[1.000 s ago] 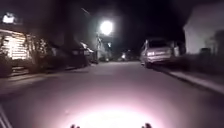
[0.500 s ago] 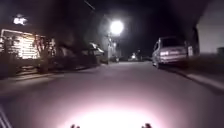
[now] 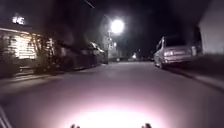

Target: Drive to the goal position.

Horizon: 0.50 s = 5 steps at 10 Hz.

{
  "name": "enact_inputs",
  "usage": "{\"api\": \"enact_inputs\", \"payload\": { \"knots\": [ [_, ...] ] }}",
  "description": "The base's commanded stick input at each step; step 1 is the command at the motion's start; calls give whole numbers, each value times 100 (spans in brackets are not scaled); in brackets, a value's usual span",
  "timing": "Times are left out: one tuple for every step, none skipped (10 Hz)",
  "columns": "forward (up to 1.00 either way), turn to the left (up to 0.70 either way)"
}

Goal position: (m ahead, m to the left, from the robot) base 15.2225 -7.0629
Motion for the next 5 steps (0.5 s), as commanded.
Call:
{"api": "enact_inputs", "payload": {
  "knots": [
    [70, 0],
    [70, 0],
    [70, 0],
    [70, 0],
    [70, 0]
  ]
}}
